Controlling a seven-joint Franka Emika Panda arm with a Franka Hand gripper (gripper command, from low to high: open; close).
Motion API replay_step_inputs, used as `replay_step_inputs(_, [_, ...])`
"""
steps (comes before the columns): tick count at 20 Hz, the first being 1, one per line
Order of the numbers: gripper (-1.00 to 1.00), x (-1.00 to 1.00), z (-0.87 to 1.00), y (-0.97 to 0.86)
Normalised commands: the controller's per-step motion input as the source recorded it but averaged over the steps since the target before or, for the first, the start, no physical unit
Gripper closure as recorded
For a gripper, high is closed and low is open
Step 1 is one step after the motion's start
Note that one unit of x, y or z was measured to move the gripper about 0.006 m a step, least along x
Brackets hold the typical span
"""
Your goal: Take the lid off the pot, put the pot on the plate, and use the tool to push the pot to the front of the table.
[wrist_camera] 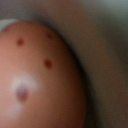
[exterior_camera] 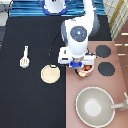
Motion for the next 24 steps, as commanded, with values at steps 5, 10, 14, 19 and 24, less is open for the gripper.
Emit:
replay_step_inputs(5, [1.00,0.08,0.00,0.06])
replay_step_inputs(10, [1.00,0.04,0.04,0.05])
replay_step_inputs(14, [1.00,0.04,0.12,0.05])
replay_step_inputs(19, [1.00,0.02,0.39,0.01])
replay_step_inputs(24, [1.00,-0.09,0.83,-0.35])
